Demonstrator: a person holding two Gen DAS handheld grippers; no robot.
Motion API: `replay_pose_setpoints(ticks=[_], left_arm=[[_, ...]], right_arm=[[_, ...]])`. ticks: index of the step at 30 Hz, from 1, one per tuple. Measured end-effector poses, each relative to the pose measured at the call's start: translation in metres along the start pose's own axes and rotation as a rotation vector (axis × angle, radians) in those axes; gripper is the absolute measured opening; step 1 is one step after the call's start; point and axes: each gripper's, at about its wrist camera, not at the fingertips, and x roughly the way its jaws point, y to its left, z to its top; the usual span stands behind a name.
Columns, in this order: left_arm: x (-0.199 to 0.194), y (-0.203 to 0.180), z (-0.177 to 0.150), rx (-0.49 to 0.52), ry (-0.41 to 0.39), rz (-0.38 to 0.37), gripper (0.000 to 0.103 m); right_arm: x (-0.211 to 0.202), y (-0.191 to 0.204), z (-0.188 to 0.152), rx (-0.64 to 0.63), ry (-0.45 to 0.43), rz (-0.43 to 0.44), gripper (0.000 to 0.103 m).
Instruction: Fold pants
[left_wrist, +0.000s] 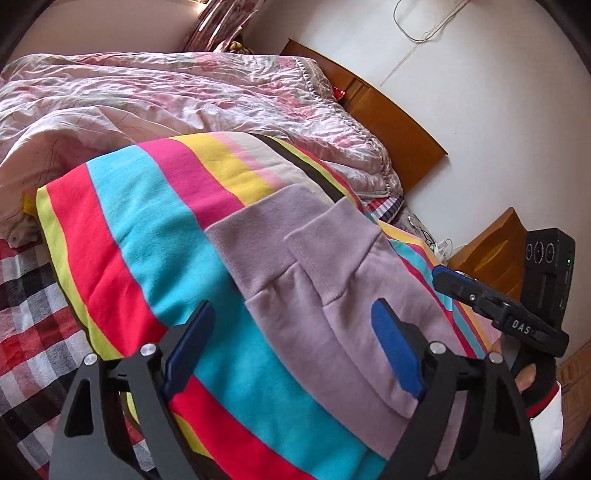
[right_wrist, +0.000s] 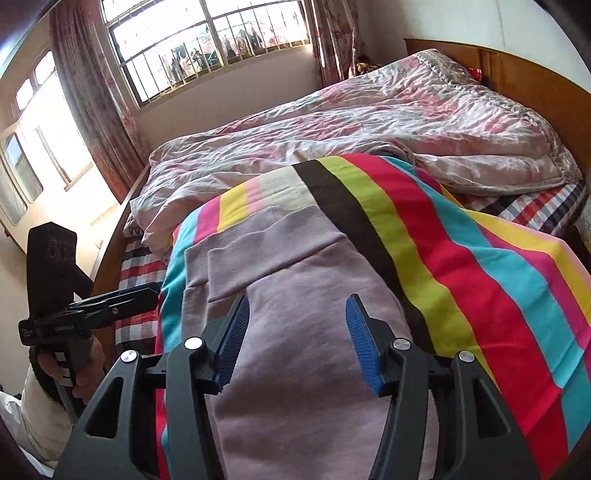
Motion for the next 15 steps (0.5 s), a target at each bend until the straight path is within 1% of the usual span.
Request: replay_pose_setpoints(ticks=[1, 3, 4, 5, 6, 7, 8, 10, 11, 13, 15], left_arm=[[0.009, -0.01, 0.003, 0.017, 0.012, -0.016, 0.079], [0.029, -0.025, 0.007, 0.046, 0.038, -0.036, 0.07], [0.041, -0.03, 0.007, 0.05, 0.058, -0.034, 0.067], [0.051, -0.033, 0.008, 0.045, 0.084, -0.034, 0.057], [0.061, -0.033, 0.007, 0.034, 0.102, -0.031, 0.053], [0.068, -0.033, 0.006, 0.024, 0.106, -0.021, 0.053], [0.072, -0.032, 0.006, 0.019, 0.102, -0.01, 0.047], [0.073, -0.032, 0.006, 0.015, 0.085, 0.002, 0.03], [0.072, -0.03, 0.006, 0.012, 0.075, -0.009, 0.01], [0.065, -0.028, 0.008, 0.022, 0.047, -0.028, 0.009], [0.045, -0.033, 0.011, 0.056, -0.007, -0.052, 0.009]], right_arm=[[-0.001, -0.013, -0.004, 0.027, 0.002, -0.015, 0.054], [-0.004, -0.031, -0.012, 0.079, 0.0, -0.029, 0.054], [-0.005, -0.036, -0.015, 0.1, -0.001, -0.026, 0.054], [-0.005, -0.04, -0.018, 0.116, -0.004, -0.023, 0.054], [-0.005, -0.042, -0.021, 0.122, -0.004, -0.022, 0.054], [-0.004, -0.042, -0.023, 0.122, -0.002, -0.023, 0.054], [-0.004, -0.041, -0.025, 0.12, 0.0, -0.024, 0.054], [-0.002, -0.04, -0.027, 0.115, 0.003, -0.023, 0.054], [0.0, -0.04, -0.027, 0.114, 0.004, -0.021, 0.054], [0.002, -0.039, -0.026, 0.119, 0.005, -0.023, 0.054], [0.003, -0.038, -0.022, 0.118, 0.001, -0.013, 0.054]])
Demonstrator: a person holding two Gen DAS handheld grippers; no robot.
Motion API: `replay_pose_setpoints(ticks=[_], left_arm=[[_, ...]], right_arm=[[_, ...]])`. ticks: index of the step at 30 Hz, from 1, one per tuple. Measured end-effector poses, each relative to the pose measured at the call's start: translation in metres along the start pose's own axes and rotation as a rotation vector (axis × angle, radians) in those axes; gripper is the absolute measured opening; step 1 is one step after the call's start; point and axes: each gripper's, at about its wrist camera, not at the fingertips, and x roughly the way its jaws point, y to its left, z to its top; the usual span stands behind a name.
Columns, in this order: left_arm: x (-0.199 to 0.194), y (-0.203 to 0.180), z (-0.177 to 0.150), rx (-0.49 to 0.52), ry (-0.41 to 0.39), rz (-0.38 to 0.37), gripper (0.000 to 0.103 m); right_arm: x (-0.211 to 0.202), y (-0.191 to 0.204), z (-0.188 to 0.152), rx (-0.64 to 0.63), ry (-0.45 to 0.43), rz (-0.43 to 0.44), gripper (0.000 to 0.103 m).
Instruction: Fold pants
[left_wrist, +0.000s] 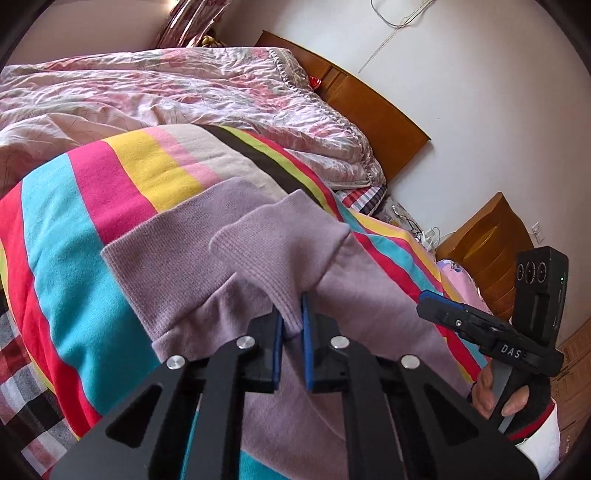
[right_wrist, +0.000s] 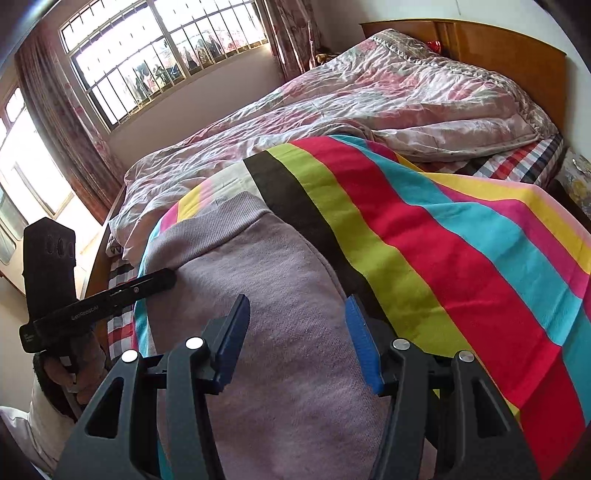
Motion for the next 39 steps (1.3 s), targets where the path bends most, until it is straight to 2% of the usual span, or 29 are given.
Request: replay_pose_setpoints(ticks=[2, 5, 7, 10, 11, 12, 14, 15, 17, 19, 21, 22, 23, 24, 26, 28, 30, 31, 33, 36, 37, 38, 39], left_arm=[[-0.019, -0.003, 0.008, 0.021, -0.035, -0.001, 0.009], [-0.028, 0.021, 0.013, -0.024, -0.04, 0.064, 0.009], [-0.02, 0.042, 0.01, -0.037, 0.025, 0.061, 0.01], [-0.009, 0.062, -0.004, -0.08, 0.077, 0.057, 0.028], [-0.01, 0.064, -0.006, -0.082, 0.07, 0.044, 0.032], [-0.012, 0.064, -0.007, -0.086, 0.061, 0.031, 0.042], [-0.014, 0.064, -0.008, -0.104, 0.052, -0.004, 0.053], [-0.014, 0.061, -0.007, -0.1, 0.05, 0.001, 0.053], [-0.012, 0.057, -0.007, -0.084, 0.054, 0.018, 0.052], [-0.011, 0.056, -0.008, -0.083, 0.054, 0.032, 0.046], [-0.012, 0.057, -0.008, -0.078, 0.051, 0.051, 0.022], [-0.014, 0.057, -0.007, -0.075, 0.052, 0.033, 0.011], [-0.018, 0.053, -0.005, -0.064, 0.048, 0.02, 0.01], [-0.025, 0.044, -0.003, -0.026, 0.028, 0.023, 0.01], [-0.042, 0.017, 0.003, 0.085, -0.025, 0.034, 0.01], [-0.057, -0.009, 0.011, 0.166, -0.088, 0.012, 0.009], [-0.073, -0.025, 0.018, 0.213, -0.152, -0.017, 0.01], [-0.076, -0.027, 0.022, 0.208, -0.155, -0.012, 0.01], [-0.065, -0.01, 0.025, 0.149, -0.089, 0.005, 0.01], [-0.026, 0.044, 0.008, -0.016, 0.105, -0.004, 0.01], [-0.015, 0.062, 0.002, -0.074, 0.135, 0.015, 0.011], [-0.008, 0.075, -0.004, -0.118, 0.148, -0.003, 0.013], [-0.008, 0.084, -0.007, -0.14, 0.138, -0.038, 0.013]], right_arm=[[0.0, 0.004, 0.007, -0.015, -0.006, 0.013, 0.054], [0.011, 0.016, 0.023, -0.069, 0.022, 0.028, 0.054], [0.023, 0.027, 0.032, -0.124, 0.052, 0.029, 0.054], [0.046, 0.043, 0.041, -0.195, 0.091, 0.038, 0.049], [0.052, 0.049, 0.045, -0.222, 0.097, 0.037, 0.043], [0.057, 0.055, 0.046, -0.247, 0.1, 0.037, 0.04], [0.064, 0.065, 0.051, -0.278, 0.108, 0.046, 0.039], [0.067, 0.069, 0.054, -0.288, 0.109, 0.051, 0.039], [0.071, 0.072, 0.059, -0.3, 0.108, 0.061, 0.038], [0.08, 0.069, 0.063, -0.283, 0.131, 0.059, 0.038], [0.089, 0.064, 0.062, -0.271, 0.164, 0.057, 0.038], [0.091, 0.062, 0.06, -0.269, 0.17, 0.059, 0.034], [0.088, 0.063, 0.058, -0.272, 0.157, 0.061, 0.014], [0.077, 0.066, 0.057, -0.292, 0.108, 0.034, 0.008], [0.047, 0.072, 0.061, -0.312, -0.003, 0.0, 0.006], [0.015, 0.078, 0.067, -0.303, -0.091, -0.023, 0.006], [-0.011, 0.084, 0.073, -0.311, -0.164, -0.064, 0.006], [-0.018, 0.085, 0.075, -0.305, -0.183, -0.07, 0.006], [-0.008, 0.083, 0.076, -0.289, -0.133, -0.043, 0.006], [0.056, 0.075, 0.064, -0.238, 0.071, -0.031, 0.009], [0.077, 0.072, 0.058, -0.229, 0.126, -0.063, 0.01], [0.094, 0.072, 0.049, -0.227, 0.161, -0.076, 0.01], [0.097, 0.072, 0.043, -0.22, 0.147, -0.079, 0.011]])
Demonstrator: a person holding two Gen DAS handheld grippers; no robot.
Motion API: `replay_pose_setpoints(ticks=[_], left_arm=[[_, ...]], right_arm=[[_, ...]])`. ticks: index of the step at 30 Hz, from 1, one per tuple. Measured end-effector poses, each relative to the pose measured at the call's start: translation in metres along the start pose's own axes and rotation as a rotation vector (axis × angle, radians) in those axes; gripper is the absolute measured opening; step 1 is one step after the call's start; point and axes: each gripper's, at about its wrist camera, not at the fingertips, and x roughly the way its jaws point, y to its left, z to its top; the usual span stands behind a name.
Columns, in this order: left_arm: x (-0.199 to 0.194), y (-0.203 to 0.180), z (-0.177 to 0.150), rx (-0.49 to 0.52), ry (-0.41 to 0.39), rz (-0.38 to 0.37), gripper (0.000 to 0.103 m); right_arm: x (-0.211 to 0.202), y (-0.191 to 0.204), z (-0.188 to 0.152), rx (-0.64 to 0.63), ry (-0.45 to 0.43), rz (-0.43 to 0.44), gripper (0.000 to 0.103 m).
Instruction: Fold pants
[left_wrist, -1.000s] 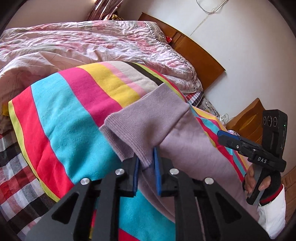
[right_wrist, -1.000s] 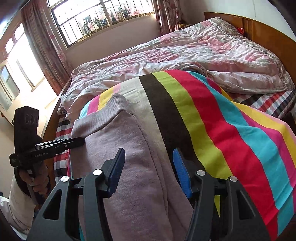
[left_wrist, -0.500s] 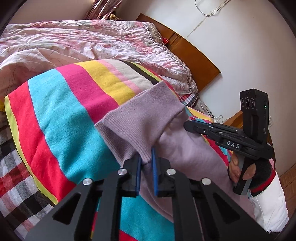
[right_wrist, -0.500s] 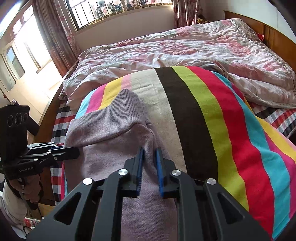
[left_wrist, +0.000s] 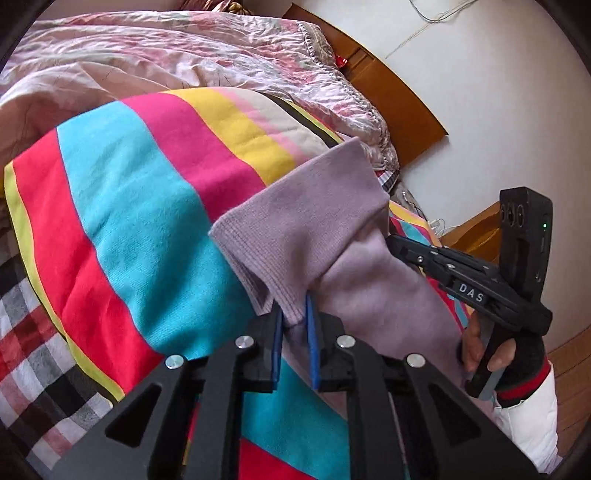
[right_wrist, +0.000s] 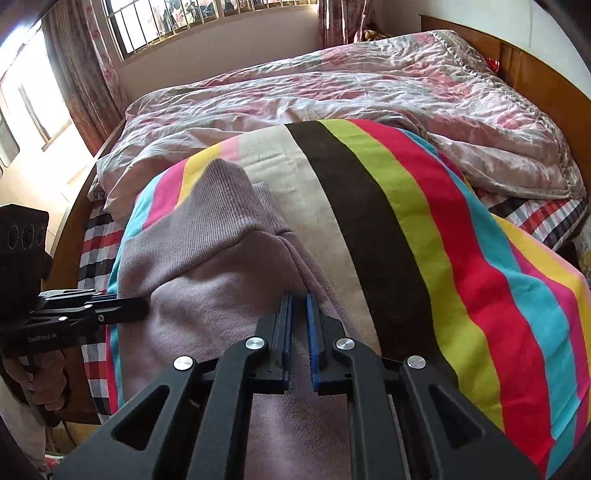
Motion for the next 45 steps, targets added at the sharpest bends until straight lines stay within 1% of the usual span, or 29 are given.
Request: replay_pose_setpoints(ticks=[1, 2, 3, 4, 5, 6, 8, 10, 13, 15, 16, 17, 18, 19, 21, 25, 27, 28, 30, 31, 33, 35, 37, 40, 41, 42, 43, 44, 45], left_arm=[[-0.004, 0.002, -0.001, -0.005, -0.009, -0.013, 0.013], [-0.007, -0.001, -0.002, 0.004, -0.018, -0.01, 0.015], [-0.009, -0.004, -0.002, 0.018, -0.03, 0.009, 0.02], [-0.01, -0.007, -0.002, 0.031, -0.034, 0.025, 0.021], [-0.01, -0.009, -0.001, 0.038, -0.032, 0.025, 0.021], [-0.01, -0.011, 0.0, 0.042, -0.032, 0.021, 0.021], [-0.014, -0.016, 0.0, 0.059, -0.045, 0.03, 0.021], [-0.017, -0.02, -0.001, 0.071, -0.062, 0.034, 0.021], [-0.017, -0.022, -0.004, 0.076, -0.07, 0.021, 0.024], [-0.012, -0.021, -0.005, 0.076, -0.062, 0.018, 0.024], [-0.008, -0.021, -0.004, 0.075, -0.06, 0.019, 0.024], [-0.006, -0.02, -0.003, 0.078, -0.06, 0.021, 0.022], [-0.005, -0.022, -0.003, 0.085, -0.062, 0.027, 0.017], [-0.005, -0.022, -0.002, 0.091, -0.066, 0.035, 0.015], [-0.004, -0.023, -0.001, 0.089, -0.067, 0.039, 0.012], [-0.001, -0.021, 0.001, 0.082, -0.062, 0.042, 0.012], [0.0, -0.021, 0.001, 0.082, -0.061, 0.046, 0.011], [0.0, -0.02, 0.001, 0.081, -0.061, 0.047, 0.011], [0.002, -0.021, 0.001, 0.084, -0.061, 0.051, 0.011], [0.002, -0.021, 0.001, 0.086, -0.062, 0.054, 0.011], [0.0, -0.022, 0.003, 0.086, -0.074, 0.063, 0.01], [-0.008, -0.026, 0.003, 0.089, -0.099, 0.074, 0.01], [-0.013, -0.03, 0.005, 0.105, -0.11, 0.096, 0.01], [-0.001, -0.024, 0.007, 0.1, -0.069, 0.126, 0.01], [0.004, -0.023, 0.007, 0.108, -0.06, 0.133, 0.011], [0.005, -0.022, 0.005, 0.118, -0.065, 0.139, 0.014], [0.002, -0.021, 0.005, 0.114, -0.071, 0.139, 0.015], [-0.002, -0.021, 0.004, 0.107, -0.082, 0.138, 0.024], [-0.009, -0.022, 0.004, 0.106, -0.109, 0.156, 0.039]], right_arm=[[-0.004, -0.001, -0.002, 0.017, -0.024, 0.013, 0.013], [-0.01, -0.002, -0.003, 0.038, -0.039, 0.035, 0.015], [-0.018, -0.004, -0.002, 0.049, -0.053, 0.047, 0.028], [-0.029, -0.003, -0.003, 0.045, -0.072, 0.034, 0.041], [-0.042, -0.002, -0.004, 0.031, -0.093, 0.011, 0.063], [-0.057, 0.001, -0.007, 0.008, -0.114, 0.006, 0.064], [-0.088, 0.013, -0.024, -0.053, -0.142, 0.011, 0.064], [-0.115, 0.028, -0.055, -0.1, -0.145, -0.004, 0.063], [-0.14, 0.048, -0.116, -0.143, -0.117, 0.006, 0.052], [-0.148, 0.056, -0.158, -0.128, -0.073, 0.028, 0.036], [-0.151, 0.059, -0.177, -0.115, -0.052, 0.037, 0.033], [-0.152, 0.062, -0.193, -0.106, -0.029, 0.04, 0.029], [-0.15, 0.066, -0.208, -0.101, 0.001, 0.039, 0.026], [-0.148, 0.069, -0.22, -0.101, 0.028, 0.034, 0.025], [-0.143, 0.076, -0.235, -0.099, 0.053, 0.015, 0.024], [-0.138, 0.076, -0.24, -0.08, 0.045, -0.001, 0.023], [-0.133, 0.074, -0.24, -0.073, 0.048, -0.003, 0.018], [-0.132, 0.072, -0.24, -0.065, 0.044, 0.005, 0.017], [-0.133, 0.069, -0.239, -0.063, 0.042, -0.006, 0.006], [-0.133, 0.069, -0.238, -0.062, 0.039, -0.018, 0.004], [-0.136, 0.073, -0.237, -0.072, 0.025, -0.03, 0.004], [-0.145, 0.079, -0.234, -0.078, -0.003, -0.006, 0.004], [-0.15, 0.084, -0.232, -0.091, -0.014, -0.003, 0.004], [-0.134, 0.08, -0.238, -0.088, 0.034, 0.002, 0.004], [-0.129, 0.079, -0.24, -0.082, 0.037, 0.008, 0.006], [-0.13, 0.076, -0.24, -0.063, 0.024, 0.033, 0.011], [-0.132, 0.074, -0.239, -0.05, 0.032, 0.049, 0.013], [-0.135, 0.073, -0.239, -0.053, 0.029, 0.06, 0.023], [-0.142, 0.071, -0.238, -0.058, 0.01, 0.057, 0.035]])
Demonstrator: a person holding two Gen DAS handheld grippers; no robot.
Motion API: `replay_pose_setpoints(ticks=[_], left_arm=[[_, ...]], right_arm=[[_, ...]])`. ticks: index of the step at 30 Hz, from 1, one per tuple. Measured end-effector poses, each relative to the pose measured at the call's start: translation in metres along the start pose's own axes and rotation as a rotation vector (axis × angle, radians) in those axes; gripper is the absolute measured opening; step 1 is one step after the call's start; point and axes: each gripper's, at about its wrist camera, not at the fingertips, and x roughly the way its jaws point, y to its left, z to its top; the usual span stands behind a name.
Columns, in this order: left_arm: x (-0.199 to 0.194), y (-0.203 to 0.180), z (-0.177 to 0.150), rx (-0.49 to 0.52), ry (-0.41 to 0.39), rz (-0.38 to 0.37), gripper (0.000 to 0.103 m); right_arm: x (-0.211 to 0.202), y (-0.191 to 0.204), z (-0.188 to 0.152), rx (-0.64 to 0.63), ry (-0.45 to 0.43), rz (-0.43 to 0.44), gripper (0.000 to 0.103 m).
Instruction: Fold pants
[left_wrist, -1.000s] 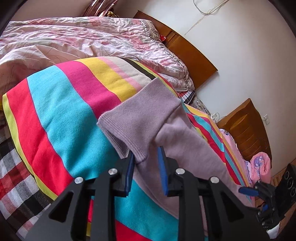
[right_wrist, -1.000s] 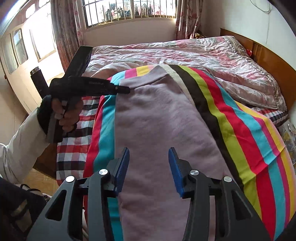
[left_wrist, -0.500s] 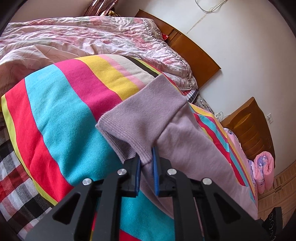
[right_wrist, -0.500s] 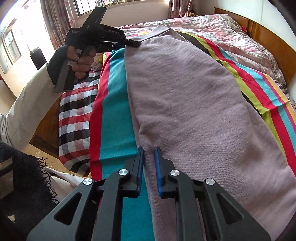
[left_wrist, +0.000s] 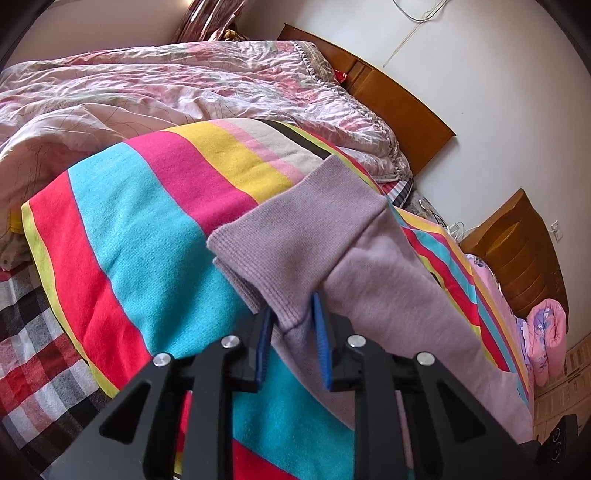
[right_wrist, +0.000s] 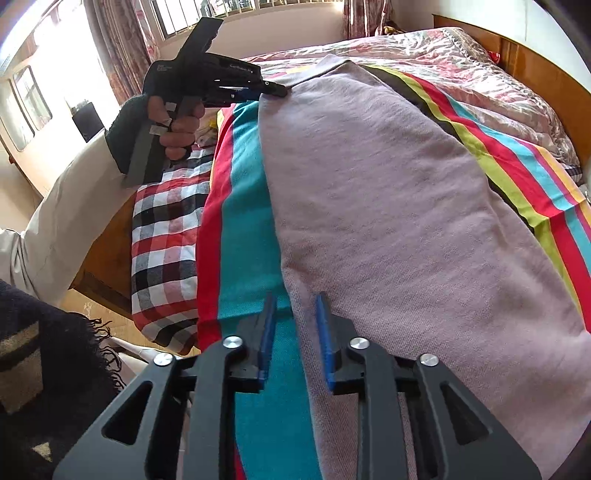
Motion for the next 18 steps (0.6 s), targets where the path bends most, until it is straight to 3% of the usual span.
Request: replay_pose_setpoints(ticks=[2, 4, 6, 8, 11, 14, 18], left_arm=[[-0.021, -0.006, 0.001, 0.02, -0.089, 0.078, 0.06], [-0.038, -0.022, 0.002, 0.069, -0.137, 0.094, 0.061], [-0.044, -0.046, 0.002, 0.132, -0.14, 0.043, 0.066], [-0.035, -0.081, -0.001, 0.236, -0.101, -0.019, 0.071], [-0.008, -0.125, -0.014, 0.379, -0.055, 0.008, 0.071], [0.022, -0.134, -0.022, 0.393, 0.025, 0.014, 0.071], [0.045, -0.12, -0.031, 0.385, 0.097, 0.061, 0.071]], right_arm=[[-0.018, -0.012, 0.002, 0.014, -0.057, -0.005, 0.036], [-0.035, -0.039, 0.004, 0.071, -0.111, -0.047, 0.035], [-0.045, -0.072, 0.009, 0.107, -0.137, -0.122, 0.035], [-0.042, -0.105, 0.018, 0.121, -0.133, -0.173, 0.035], [-0.022, -0.147, 0.035, 0.121, -0.086, -0.178, 0.035], [-0.001, -0.172, 0.046, 0.111, -0.032, -0.133, 0.035], [0.013, -0.176, 0.049, 0.063, 0.031, -0.097, 0.035]])
